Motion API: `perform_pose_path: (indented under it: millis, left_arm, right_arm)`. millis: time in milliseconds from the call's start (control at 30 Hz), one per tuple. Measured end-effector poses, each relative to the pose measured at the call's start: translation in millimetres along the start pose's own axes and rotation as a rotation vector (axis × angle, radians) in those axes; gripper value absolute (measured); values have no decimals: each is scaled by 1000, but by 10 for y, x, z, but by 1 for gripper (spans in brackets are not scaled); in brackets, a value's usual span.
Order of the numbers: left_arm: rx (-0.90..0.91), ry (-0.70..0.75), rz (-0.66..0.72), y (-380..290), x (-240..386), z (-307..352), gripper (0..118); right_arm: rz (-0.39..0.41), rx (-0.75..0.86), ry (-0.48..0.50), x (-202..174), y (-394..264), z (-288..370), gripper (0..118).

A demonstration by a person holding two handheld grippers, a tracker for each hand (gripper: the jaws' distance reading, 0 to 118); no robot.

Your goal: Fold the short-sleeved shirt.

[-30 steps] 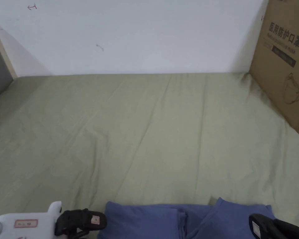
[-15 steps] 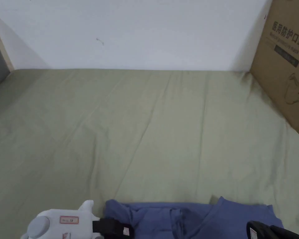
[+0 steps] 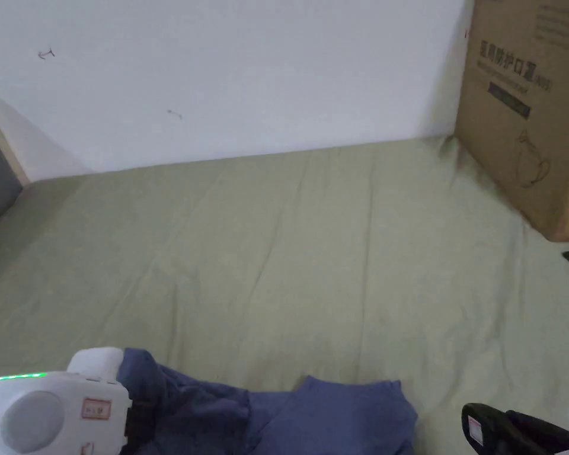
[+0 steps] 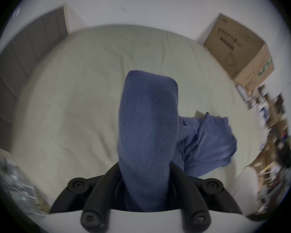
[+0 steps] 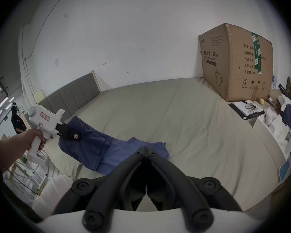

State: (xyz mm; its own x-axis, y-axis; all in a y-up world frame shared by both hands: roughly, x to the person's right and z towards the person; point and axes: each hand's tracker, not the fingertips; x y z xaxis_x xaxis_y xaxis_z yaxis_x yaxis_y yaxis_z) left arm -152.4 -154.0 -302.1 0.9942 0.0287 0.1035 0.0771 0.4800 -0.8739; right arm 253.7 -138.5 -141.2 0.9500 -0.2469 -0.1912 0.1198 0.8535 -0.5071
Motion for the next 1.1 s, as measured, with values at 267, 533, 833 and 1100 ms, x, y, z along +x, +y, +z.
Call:
perform_pose_path:
  millis: [267, 533, 833, 1100]
  left_arm:
    - [-147, -384, 229, 134, 998, -378, 6]
    - [-322, -587, 310, 229, 1907, -844, 118]
    - [-127, -516, 148, 160, 1424, -251, 111]
    - [-114, -515, -78, -85, 1998, -593, 1]
  right_arm:
    - [-88, 38, 28, 255, -116, 279, 0]
    - [-115, 51, -18, 453, -174, 455, 0]
    - [-131, 57, -20, 580, -167, 424, 0]
    - [-129, 57, -21, 582, -133, 400, 0]
